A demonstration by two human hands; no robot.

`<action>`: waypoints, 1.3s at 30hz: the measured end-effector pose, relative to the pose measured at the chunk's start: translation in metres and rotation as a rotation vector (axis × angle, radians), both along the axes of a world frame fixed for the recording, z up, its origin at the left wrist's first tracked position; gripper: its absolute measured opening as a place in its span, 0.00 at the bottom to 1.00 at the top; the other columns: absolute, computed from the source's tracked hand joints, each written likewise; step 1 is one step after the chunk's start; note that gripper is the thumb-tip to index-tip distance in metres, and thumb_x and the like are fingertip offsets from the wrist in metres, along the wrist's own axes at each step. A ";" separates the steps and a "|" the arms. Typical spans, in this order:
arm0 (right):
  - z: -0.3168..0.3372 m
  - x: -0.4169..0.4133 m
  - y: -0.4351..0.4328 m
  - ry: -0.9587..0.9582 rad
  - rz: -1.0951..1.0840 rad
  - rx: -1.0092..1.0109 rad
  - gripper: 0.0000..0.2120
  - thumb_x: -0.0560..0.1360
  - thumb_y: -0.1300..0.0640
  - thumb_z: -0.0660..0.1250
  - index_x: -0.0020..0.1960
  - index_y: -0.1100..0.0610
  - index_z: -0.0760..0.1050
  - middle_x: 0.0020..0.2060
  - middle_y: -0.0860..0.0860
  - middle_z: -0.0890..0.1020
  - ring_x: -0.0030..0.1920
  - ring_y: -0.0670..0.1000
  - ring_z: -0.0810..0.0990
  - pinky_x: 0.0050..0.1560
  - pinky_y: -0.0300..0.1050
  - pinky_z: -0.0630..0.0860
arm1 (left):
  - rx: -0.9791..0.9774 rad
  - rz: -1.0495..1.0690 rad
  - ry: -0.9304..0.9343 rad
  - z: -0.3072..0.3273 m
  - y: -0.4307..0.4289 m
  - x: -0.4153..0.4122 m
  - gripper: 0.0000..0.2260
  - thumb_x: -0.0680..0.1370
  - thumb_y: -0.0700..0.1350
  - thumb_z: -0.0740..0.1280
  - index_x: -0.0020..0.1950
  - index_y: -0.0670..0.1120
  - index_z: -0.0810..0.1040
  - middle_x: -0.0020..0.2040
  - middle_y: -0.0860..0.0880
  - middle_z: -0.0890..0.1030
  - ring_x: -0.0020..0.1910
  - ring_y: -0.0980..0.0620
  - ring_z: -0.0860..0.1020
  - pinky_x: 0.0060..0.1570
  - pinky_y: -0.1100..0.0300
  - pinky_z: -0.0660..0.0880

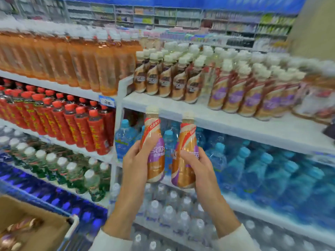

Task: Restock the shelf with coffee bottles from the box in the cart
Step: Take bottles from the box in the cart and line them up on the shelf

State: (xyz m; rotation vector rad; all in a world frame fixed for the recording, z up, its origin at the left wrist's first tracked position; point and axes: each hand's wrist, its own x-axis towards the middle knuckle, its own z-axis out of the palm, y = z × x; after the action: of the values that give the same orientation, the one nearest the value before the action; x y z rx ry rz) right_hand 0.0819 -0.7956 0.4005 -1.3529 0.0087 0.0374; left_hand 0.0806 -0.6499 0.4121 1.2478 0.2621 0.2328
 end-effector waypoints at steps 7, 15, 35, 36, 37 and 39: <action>0.011 0.033 -0.145 -0.040 -0.178 -0.036 0.26 0.64 0.45 0.74 0.58 0.55 0.79 0.50 0.56 0.86 0.46 0.52 0.85 0.45 0.44 0.82 | 0.005 -0.152 -0.029 0.010 -0.141 0.045 0.10 0.76 0.51 0.71 0.46 0.45 0.83 0.37 0.46 0.83 0.36 0.48 0.80 0.35 0.54 0.78; 0.017 0.055 -0.237 -0.035 -0.281 -0.118 0.10 0.77 0.50 0.71 0.57 0.51 0.77 0.44 0.47 0.86 0.43 0.45 0.85 0.39 0.35 0.78 | 0.029 -0.284 -0.032 0.018 -0.227 0.085 0.17 0.72 0.57 0.73 0.51 0.45 0.84 0.44 0.43 0.86 0.40 0.47 0.83 0.42 0.50 0.81; 0.038 0.137 -0.261 -0.276 -0.375 -0.222 0.31 0.73 0.53 0.75 0.70 0.51 0.64 0.61 0.47 0.81 0.59 0.42 0.81 0.62 0.45 0.79 | 0.288 -0.416 -0.353 0.031 -0.257 0.174 0.19 0.74 0.55 0.72 0.64 0.53 0.79 0.57 0.57 0.85 0.57 0.58 0.82 0.62 0.52 0.78; 0.035 0.137 -0.260 -0.273 -0.374 -0.220 0.32 0.72 0.51 0.75 0.70 0.51 0.64 0.61 0.47 0.80 0.59 0.42 0.81 0.62 0.45 0.79 | 0.285 -0.419 -0.351 0.029 -0.257 0.175 0.20 0.74 0.56 0.72 0.65 0.53 0.79 0.58 0.56 0.84 0.58 0.57 0.82 0.63 0.51 0.78; 0.033 0.138 -0.259 -0.272 -0.376 -0.218 0.32 0.71 0.50 0.75 0.70 0.50 0.64 0.61 0.47 0.80 0.59 0.42 0.81 0.61 0.44 0.79 | 0.283 -0.424 -0.348 0.027 -0.257 0.176 0.21 0.74 0.56 0.72 0.65 0.53 0.78 0.58 0.57 0.84 0.59 0.57 0.81 0.63 0.50 0.78; 0.031 0.139 -0.259 -0.270 -0.379 -0.222 0.31 0.72 0.52 0.75 0.70 0.50 0.64 0.62 0.47 0.80 0.59 0.41 0.81 0.60 0.42 0.79 | 0.294 -0.435 -0.338 0.024 -0.257 0.177 0.22 0.74 0.59 0.73 0.66 0.53 0.78 0.59 0.56 0.84 0.59 0.57 0.81 0.63 0.50 0.77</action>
State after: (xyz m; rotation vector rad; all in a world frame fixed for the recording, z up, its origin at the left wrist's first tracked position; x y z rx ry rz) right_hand 0.2210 -1.0547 0.4319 -1.5489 0.0427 -0.4768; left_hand 0.2574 -0.9068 0.4363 1.4964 -0.3457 0.1037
